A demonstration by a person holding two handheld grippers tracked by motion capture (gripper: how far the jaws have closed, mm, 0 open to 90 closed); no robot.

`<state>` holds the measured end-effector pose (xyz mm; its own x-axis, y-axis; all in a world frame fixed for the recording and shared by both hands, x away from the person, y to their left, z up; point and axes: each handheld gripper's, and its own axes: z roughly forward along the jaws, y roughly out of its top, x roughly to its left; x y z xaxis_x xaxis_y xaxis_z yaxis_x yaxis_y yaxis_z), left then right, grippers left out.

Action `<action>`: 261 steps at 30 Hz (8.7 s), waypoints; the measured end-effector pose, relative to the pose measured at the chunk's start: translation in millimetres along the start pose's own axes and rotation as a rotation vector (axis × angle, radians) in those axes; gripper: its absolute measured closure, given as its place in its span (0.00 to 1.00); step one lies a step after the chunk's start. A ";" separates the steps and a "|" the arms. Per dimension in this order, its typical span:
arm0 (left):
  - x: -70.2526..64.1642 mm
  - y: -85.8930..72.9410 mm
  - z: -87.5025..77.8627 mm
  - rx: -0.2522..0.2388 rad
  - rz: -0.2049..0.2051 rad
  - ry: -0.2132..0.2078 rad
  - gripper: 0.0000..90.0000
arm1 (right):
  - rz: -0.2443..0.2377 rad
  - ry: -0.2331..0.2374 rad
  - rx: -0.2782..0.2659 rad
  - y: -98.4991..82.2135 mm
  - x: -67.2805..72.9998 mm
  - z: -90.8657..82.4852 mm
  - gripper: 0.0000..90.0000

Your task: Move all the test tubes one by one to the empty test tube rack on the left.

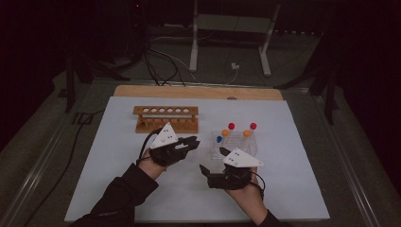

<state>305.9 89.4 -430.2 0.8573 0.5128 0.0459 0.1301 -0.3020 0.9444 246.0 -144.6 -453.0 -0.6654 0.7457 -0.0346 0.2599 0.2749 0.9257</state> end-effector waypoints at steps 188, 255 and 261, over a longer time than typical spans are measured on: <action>4.3 -53.5 -54.7 0.043 -0.114 -0.048 0.04 | 0.039 -0.143 -0.030 29.3 -40.5 2.2 0.85; 16.4 -9.5 -22.8 -0.009 -0.008 0.061 0.87 | 0.011 0.094 0.078 16.3 8.3 23.4 0.40; 32.4 1.1 -28.1 -0.020 -0.009 0.114 0.87 | 0.014 0.110 0.027 21.9 5.6 18.0 0.20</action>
<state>319.8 128.2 -418.4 0.7936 0.6041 0.0732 0.1267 -0.2816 0.9511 260.6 -123.4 -439.7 -0.7340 0.6788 0.0207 0.2870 0.2824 0.9154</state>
